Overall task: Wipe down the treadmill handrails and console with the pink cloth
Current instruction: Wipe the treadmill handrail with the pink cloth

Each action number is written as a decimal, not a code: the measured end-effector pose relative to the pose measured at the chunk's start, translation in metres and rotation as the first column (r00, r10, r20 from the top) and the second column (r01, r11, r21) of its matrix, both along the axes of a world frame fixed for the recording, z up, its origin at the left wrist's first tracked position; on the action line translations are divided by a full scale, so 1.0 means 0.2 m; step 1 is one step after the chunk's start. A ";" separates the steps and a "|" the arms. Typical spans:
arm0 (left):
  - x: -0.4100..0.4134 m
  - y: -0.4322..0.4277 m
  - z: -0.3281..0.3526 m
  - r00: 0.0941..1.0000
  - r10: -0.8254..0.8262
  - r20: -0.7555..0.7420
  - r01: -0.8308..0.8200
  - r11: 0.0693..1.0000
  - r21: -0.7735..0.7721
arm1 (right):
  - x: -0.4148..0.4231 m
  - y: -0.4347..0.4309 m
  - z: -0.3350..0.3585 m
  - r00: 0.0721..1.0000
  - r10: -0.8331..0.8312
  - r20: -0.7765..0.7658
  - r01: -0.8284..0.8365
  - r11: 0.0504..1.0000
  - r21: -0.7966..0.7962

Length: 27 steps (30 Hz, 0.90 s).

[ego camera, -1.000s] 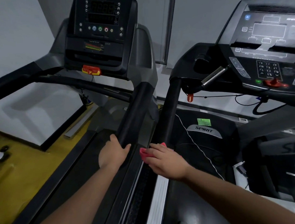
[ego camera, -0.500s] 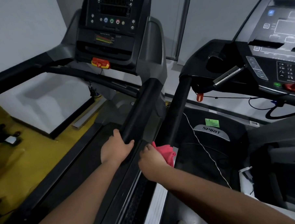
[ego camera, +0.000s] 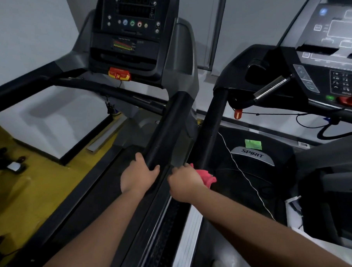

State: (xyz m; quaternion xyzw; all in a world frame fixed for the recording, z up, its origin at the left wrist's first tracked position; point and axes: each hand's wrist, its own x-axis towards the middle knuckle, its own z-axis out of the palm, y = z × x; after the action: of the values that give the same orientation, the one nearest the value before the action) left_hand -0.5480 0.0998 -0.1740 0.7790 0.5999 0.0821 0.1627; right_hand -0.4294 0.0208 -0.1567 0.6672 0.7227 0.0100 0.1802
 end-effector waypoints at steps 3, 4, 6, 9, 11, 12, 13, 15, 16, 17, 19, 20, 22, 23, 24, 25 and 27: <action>-0.01 0.01 -0.01 1.000 0.002 0.011 -0.002 1.000 -0.014 | -0.01 -0.07 -0.04 0.997 0.077 0.020 -0.079 0.990 0.115; -0.01 0.01 -0.02 1.000 0.002 0.013 -0.002 1.000 -0.012 | 0.00 -0.09 -0.06 0.994 0.100 -0.036 -0.090 0.975 0.204; 0.00 0.01 -0.02 1.000 0.000 0.015 0.000 1.000 -0.010 | 0.04 -0.13 -0.12 0.966 0.120 -0.228 -0.017 0.914 0.406; -0.01 0.02 -0.01 0.999 0.001 0.040 0.001 0.999 -0.044 | 0.11 -0.20 -0.21 0.857 0.150 -0.492 0.203 0.781 0.591; -0.01 0.02 -0.01 0.998 0.005 0.067 0.000 0.998 -0.068 | 0.14 -0.26 -0.27 0.781 0.144 -0.608 0.368 0.682 0.633; -0.01 0.02 -0.01 0.997 0.006 0.074 -0.001 0.998 -0.070 | 0.15 -0.28 -0.28 0.741 0.103 -0.663 0.451 0.656 0.606; -0.01 0.02 -0.01 0.997 0.007 0.077 -0.002 0.998 -0.067 | 0.14 -0.30 -0.29 0.694 0.049 -0.718 0.524 0.649 0.551; -0.01 0.01 -0.01 0.998 0.010 0.069 -0.007 0.999 -0.053 | 0.12 -0.31 -0.29 0.597 -0.049 -0.800 0.619 0.663 0.421; -0.01 0.00 -0.01 0.998 0.012 0.063 -0.009 0.999 -0.047 | 0.11 -0.31 -0.28 0.567 -0.081 -0.820 0.640 0.670 0.377; -0.01 0.00 -0.01 0.998 0.012 0.058 -0.010 0.999 -0.043 | 0.12 -0.32 -0.29 0.554 -0.096 -0.827 0.657 0.661 0.363; -0.01 0.00 -0.01 0.999 0.006 0.052 -0.004 0.999 -0.035 | 0.14 -0.35 -0.30 0.514 -0.102 -0.852 0.703 0.620 0.349; -0.01 0.00 -0.01 0.999 0.004 0.050 -0.002 1.000 -0.029 | 0.15 -0.36 -0.30 0.460 -0.111 -0.881 0.737 0.602 0.309; -0.01 -0.01 -0.01 0.999 0.009 0.047 -0.008 1.000 -0.014 | 0.14 -0.37 -0.29 0.291 -0.113 -0.950 0.777 0.607 0.165; -0.01 -0.01 -0.01 0.999 0.014 0.046 -0.014 1.000 -0.008 | 0.12 -0.37 -0.28 0.183 -0.094 -0.979 0.790 0.606 0.089; 0.00 -0.01 -0.01 0.999 0.018 0.044 -0.018 1.000 -0.004 | 0.11 -0.36 -0.26 0.077 -0.065 -0.995 0.810 0.587 0.024; 0.00 -0.01 -0.01 0.999 0.021 0.042 -0.021 1.000 -0.001 | 0.09 -0.34 -0.25 -0.014 -0.037 -0.999 0.833 0.552 -0.032; 0.00 -0.01 -0.01 0.999 0.024 0.036 -0.024 1.000 0.000 | 0.07 -0.33 -0.23 -0.167 0.008 -0.986 0.863 0.485 -0.142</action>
State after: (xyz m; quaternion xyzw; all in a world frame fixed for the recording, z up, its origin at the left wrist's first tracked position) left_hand -0.5474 0.0976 -0.1764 0.7701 0.6063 0.0983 0.1723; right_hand -0.4160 -0.0451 -0.2026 0.7147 0.2591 -0.2651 -0.5932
